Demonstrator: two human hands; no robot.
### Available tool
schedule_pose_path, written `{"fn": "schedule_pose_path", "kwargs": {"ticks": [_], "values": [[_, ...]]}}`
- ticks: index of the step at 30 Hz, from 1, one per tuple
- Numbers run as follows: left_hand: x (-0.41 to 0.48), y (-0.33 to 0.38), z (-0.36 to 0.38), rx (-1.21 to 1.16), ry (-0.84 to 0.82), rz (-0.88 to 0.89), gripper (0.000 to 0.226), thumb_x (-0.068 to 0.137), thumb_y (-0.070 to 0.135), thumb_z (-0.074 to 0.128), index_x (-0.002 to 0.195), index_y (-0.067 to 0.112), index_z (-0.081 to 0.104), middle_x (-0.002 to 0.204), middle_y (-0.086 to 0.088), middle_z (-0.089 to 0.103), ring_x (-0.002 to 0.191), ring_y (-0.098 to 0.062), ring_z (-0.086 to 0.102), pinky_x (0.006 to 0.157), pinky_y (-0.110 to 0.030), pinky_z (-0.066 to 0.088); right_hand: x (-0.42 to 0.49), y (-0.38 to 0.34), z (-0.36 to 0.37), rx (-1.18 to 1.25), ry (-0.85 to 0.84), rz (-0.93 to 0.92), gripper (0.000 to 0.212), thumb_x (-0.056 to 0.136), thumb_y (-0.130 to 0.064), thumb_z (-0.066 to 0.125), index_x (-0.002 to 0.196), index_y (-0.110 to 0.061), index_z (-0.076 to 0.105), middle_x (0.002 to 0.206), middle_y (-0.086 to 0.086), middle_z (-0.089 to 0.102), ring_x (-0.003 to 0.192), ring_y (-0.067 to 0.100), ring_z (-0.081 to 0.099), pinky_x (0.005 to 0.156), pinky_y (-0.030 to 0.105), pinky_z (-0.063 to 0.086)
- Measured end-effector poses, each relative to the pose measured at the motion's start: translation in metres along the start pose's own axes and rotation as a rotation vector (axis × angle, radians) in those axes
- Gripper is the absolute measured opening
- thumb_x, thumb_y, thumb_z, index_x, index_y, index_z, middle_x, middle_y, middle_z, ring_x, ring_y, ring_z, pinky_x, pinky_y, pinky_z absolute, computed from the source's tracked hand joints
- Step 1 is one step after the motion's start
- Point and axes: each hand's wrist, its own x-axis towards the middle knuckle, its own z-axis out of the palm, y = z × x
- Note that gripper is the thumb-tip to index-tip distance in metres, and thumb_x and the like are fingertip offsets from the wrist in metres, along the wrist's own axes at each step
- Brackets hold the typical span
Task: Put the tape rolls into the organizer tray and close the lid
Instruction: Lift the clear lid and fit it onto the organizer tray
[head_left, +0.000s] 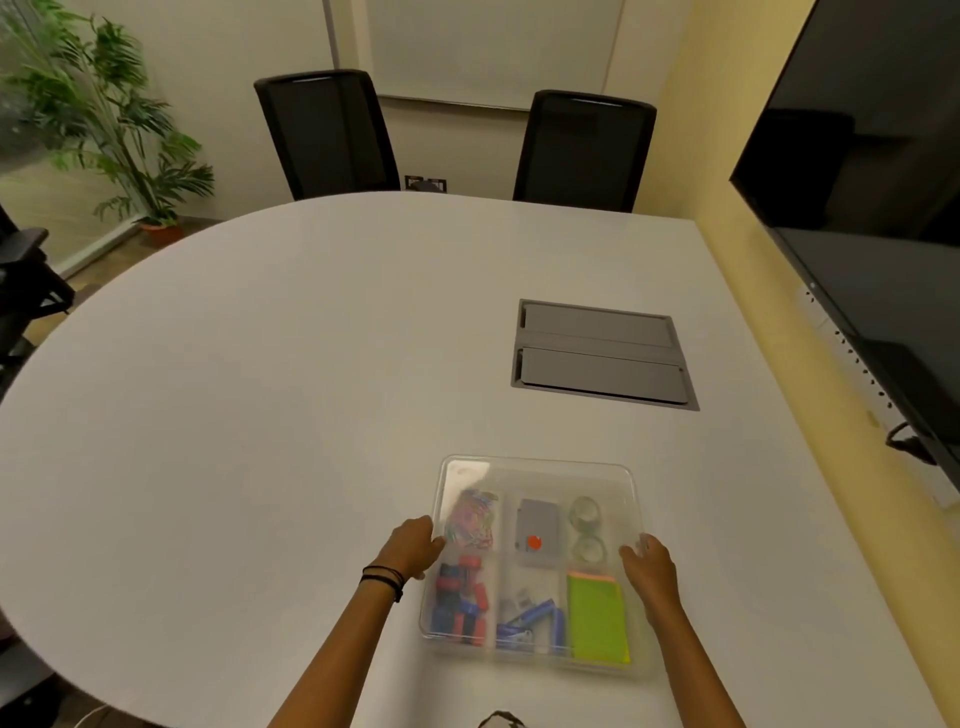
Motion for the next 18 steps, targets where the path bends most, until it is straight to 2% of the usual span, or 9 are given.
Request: {"fn": "schedule_pose_path", "kwargs": {"ticks": [6, 12, 16, 18], "values": [[0.006, 0.002, 0.002, 0.057, -0.024, -0.027, 0.032, 0.1, 0.025, 0.039, 0.115, -0.002, 0.048, 0.121, -0.022, 0.059, 0.095, -0.036, 0.069, 0.077, -0.034, 0.057, 0.005, 0.008, 0.008, -0.052, -0.004, 0.019, 0.049, 0.092, -0.009, 0.049, 0.137, 0.003, 0.034, 0.145, 0.023, 0.039, 0.132, 0.036, 0.04, 0.108, 0.041, 0.034], [0.011, 0.003, 0.001, 0.04, -0.055, -0.035, 0.031, 0.1, 0.023, 0.04, 0.119, -0.002, 0.046, 0.123, -0.023, 0.057, 0.101, -0.038, 0.066, 0.085, -0.04, 0.057, 0.01, 0.009, 0.011, -0.054, -0.012, 0.031, 0.05, 0.092, -0.01, 0.049, 0.138, 0.001, 0.033, 0.145, 0.022, 0.039, 0.132, 0.036, 0.039, 0.108, 0.042, 0.035], [0.014, -0.002, 0.005, 0.045, -0.094, -0.019, 0.03, 0.1, 0.019, 0.043, 0.12, -0.003, 0.044, 0.125, -0.023, 0.057, 0.107, -0.036, 0.062, 0.088, -0.037, 0.054, 0.012, 0.011, 0.014, -0.069, 0.003, 0.034, 0.05, 0.092, -0.009, 0.049, 0.138, 0.001, 0.034, 0.143, 0.022, 0.041, 0.13, 0.037, 0.041, 0.108, 0.043, 0.036], [0.014, -0.003, 0.006, 0.03, -0.103, -0.006, 0.023, 0.099, 0.018, 0.044, 0.114, 0.0, 0.045, 0.119, -0.022, 0.058, 0.1, -0.035, 0.064, 0.086, -0.038, 0.055, 0.013, 0.012, 0.015, -0.077, 0.006, 0.037, 0.049, 0.092, -0.009, 0.048, 0.138, 0.001, 0.034, 0.143, 0.023, 0.042, 0.13, 0.038, 0.042, 0.107, 0.044, 0.037]]}}
